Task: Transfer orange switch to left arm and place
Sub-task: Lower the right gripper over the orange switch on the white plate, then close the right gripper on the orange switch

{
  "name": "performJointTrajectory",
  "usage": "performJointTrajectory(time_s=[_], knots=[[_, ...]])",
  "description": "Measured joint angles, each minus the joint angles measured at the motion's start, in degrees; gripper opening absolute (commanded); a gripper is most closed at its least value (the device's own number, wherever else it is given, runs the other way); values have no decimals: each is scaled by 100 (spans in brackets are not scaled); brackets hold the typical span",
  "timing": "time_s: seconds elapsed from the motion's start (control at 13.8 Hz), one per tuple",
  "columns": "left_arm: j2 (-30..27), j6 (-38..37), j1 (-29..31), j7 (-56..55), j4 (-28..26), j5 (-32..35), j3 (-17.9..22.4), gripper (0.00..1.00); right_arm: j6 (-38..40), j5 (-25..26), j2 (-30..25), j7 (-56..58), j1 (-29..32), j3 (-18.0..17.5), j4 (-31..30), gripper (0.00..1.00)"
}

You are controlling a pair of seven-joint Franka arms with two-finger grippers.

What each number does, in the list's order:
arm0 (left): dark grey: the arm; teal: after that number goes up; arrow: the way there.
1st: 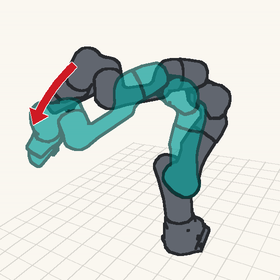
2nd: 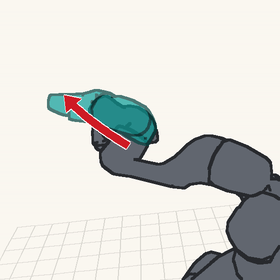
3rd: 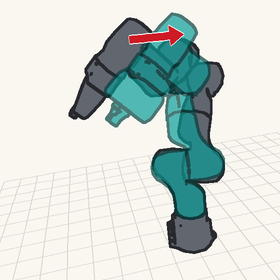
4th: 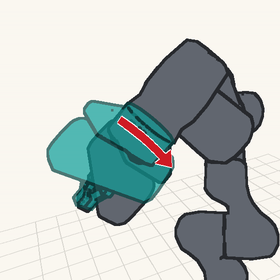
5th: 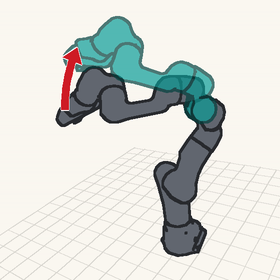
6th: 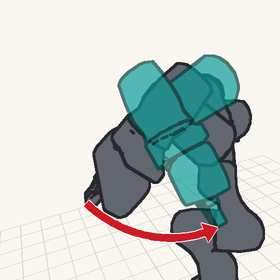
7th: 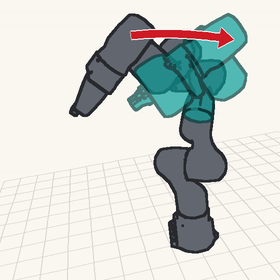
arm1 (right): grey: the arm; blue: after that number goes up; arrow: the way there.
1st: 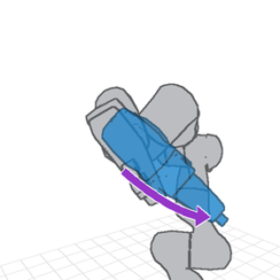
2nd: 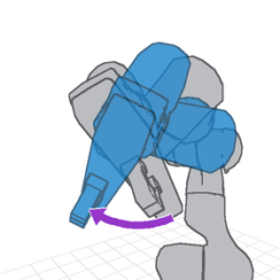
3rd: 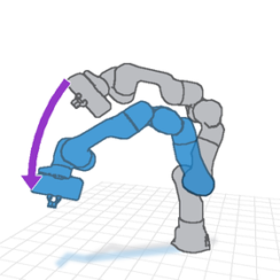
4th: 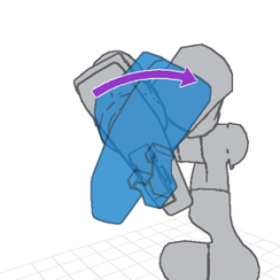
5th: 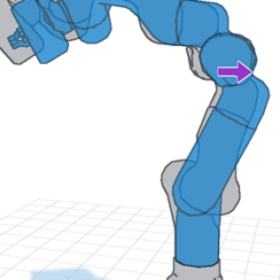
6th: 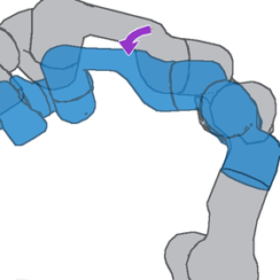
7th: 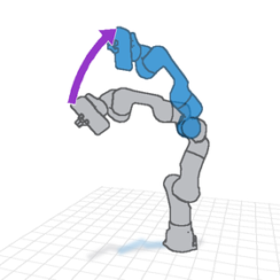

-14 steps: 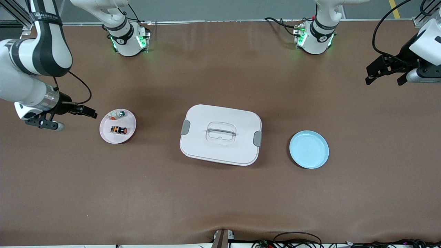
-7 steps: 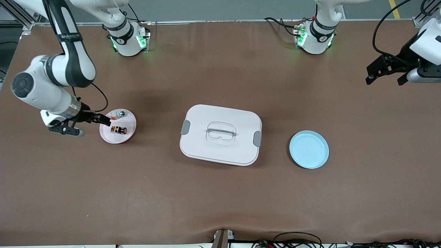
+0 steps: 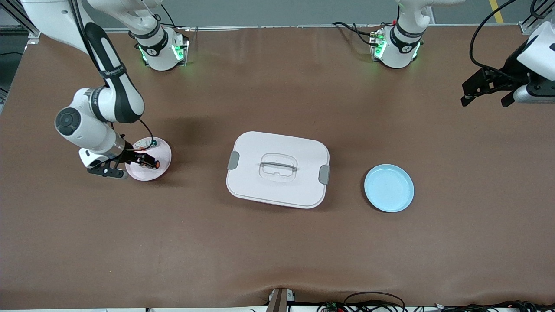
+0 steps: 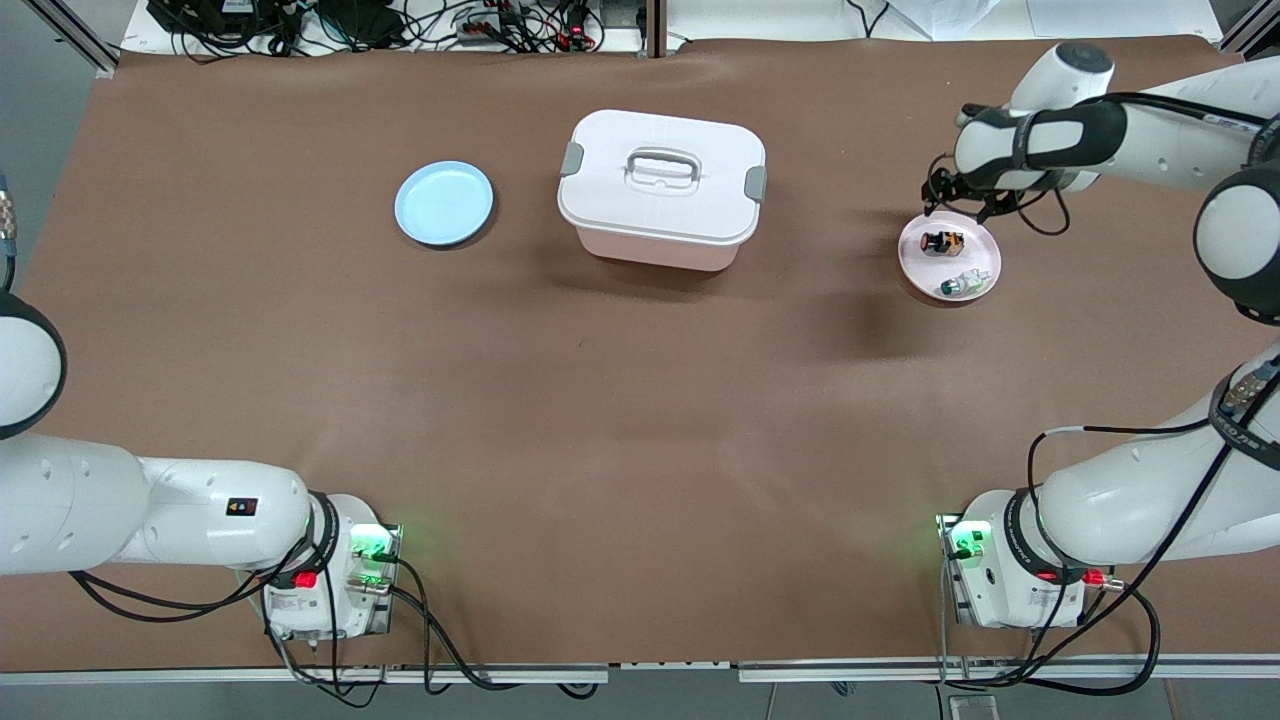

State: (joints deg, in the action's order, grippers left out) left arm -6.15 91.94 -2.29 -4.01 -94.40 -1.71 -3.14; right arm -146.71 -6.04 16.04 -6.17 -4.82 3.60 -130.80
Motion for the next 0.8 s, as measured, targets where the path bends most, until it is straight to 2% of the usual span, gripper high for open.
performJointTrajectory(time_s=[0.8], knots=[[25, 0, 0, 0, 0, 0, 0, 100, -559, 1, 495, 1, -14, -2, -112, 100]])
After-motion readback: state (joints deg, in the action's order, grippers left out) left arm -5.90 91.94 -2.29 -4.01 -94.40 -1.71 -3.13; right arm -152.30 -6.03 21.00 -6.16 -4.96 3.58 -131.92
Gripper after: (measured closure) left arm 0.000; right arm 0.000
